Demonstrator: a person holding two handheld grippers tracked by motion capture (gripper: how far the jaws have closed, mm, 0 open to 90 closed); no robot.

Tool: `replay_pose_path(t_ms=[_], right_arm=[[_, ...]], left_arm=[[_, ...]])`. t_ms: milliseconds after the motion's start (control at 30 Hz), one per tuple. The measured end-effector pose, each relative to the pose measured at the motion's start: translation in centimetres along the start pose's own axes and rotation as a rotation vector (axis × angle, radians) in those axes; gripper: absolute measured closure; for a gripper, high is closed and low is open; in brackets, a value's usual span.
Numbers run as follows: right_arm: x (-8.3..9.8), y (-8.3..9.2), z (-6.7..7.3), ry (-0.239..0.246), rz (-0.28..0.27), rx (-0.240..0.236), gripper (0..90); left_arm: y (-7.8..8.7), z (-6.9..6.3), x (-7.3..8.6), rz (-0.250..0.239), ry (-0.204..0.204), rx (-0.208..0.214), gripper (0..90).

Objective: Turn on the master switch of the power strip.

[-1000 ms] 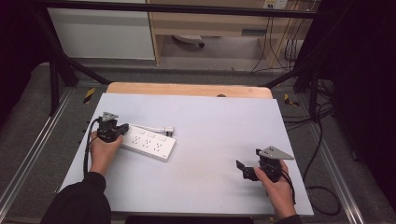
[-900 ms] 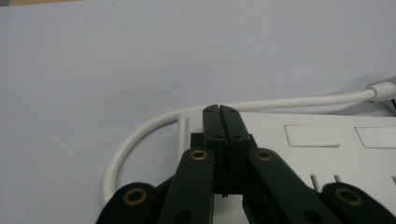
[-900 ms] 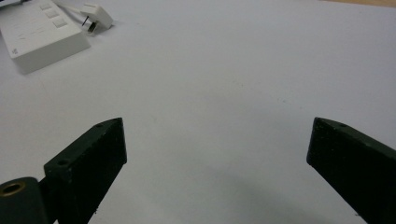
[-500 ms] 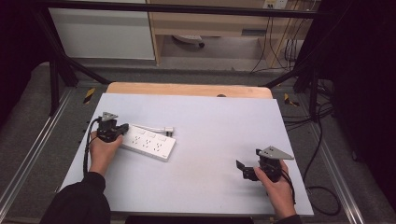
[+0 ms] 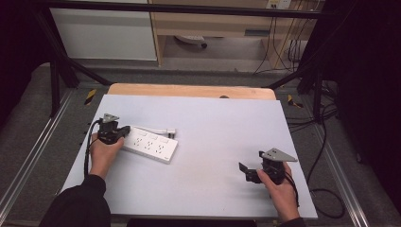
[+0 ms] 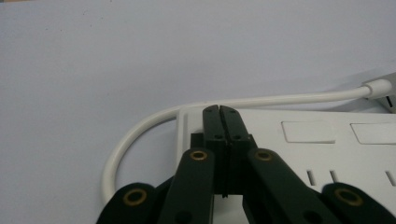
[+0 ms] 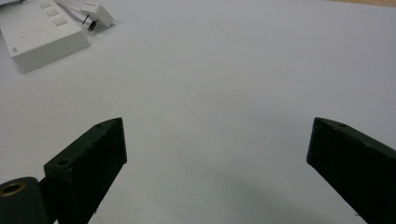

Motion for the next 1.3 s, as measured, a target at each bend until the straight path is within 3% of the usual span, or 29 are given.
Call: replay_pose_path(t_ms=[1300], right_arm=[[-0.08, 0.14, -0.21, 0.0, -0.004, 0.004, 5.2]], left_arm=[[0.32, -0.2, -0.13, -0.035, 0.002, -0.01, 90.0]])
Point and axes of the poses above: each handheld gripper's, and its own axes: y roughly backward along the jaws, x roughly out of its underside, z roughly to its left, the point moved 10 cm from there along -y, roughly forward along the jaws, and after that the axes turned 5 degrees about z, right-handed, at the moved point
